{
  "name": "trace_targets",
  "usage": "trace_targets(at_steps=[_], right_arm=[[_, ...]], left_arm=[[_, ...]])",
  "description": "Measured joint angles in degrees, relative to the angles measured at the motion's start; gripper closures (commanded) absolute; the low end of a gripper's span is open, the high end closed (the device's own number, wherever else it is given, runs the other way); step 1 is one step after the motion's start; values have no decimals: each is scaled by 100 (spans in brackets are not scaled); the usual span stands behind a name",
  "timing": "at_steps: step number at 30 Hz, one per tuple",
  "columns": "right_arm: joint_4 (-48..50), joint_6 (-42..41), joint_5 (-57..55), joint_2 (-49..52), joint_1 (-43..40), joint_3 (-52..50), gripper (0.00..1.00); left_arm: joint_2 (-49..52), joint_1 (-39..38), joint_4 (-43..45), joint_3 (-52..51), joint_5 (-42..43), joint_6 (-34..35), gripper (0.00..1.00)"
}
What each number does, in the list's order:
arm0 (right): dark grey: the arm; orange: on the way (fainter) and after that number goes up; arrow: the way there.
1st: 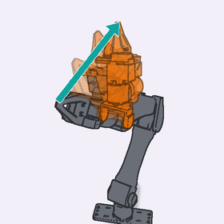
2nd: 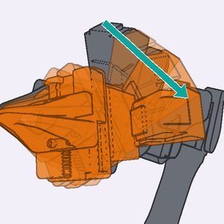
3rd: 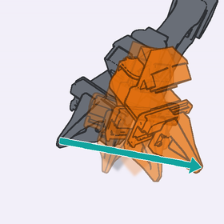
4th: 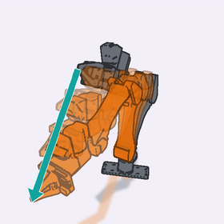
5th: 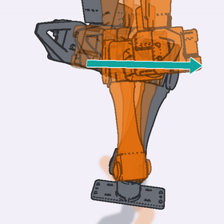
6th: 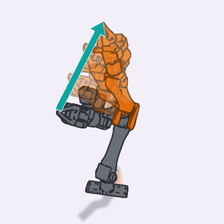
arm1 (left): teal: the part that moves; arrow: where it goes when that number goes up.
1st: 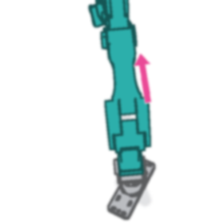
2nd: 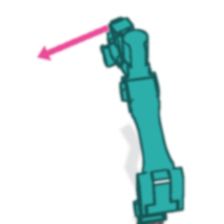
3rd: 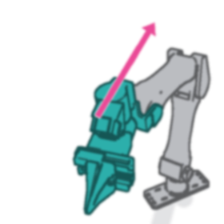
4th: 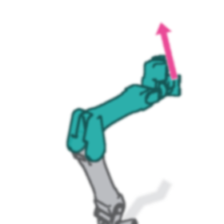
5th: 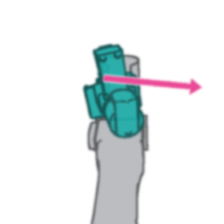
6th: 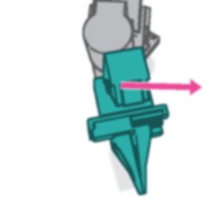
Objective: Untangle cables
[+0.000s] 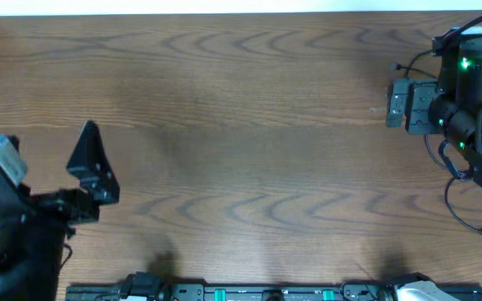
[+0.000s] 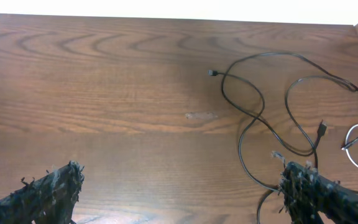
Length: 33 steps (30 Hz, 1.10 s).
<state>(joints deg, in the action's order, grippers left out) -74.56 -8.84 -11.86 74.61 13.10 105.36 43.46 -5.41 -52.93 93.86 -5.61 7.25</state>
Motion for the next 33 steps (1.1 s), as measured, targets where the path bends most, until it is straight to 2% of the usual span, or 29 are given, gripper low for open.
trace_targets(at_steps=[3,7,12,13,17,20,29,33], right_arm=[[0,-2,0,2,0,0,1],[2,-15,-2,2,0,0,1],[-2,-15,-17,2,0,0,1],[4,-15,-15,2,0,0,1],[-4,-15,-22,2,0,0,1],[-2,-15,-17,2,0,0,1],[0,-15,-20,2,0,0,1],[2,-17,-22,2,0,0,1]], left_arm=[[-505,0,387,-752,-129,-33,1],[-1488,0,1596,-2446,-190,-90,1],[-2581,0,3705,-4920,-203,-116,1],[-2771,0,4424,-5486,-205,-118,1],[-3453,0,6273,-7353,-92,-129,1],[-3609,0,6546,-8094,-28,-131,1],[-3687,-444,6201,-8548,262,-120,1],[-3713,-557,6037,-8841,297,140,1]])
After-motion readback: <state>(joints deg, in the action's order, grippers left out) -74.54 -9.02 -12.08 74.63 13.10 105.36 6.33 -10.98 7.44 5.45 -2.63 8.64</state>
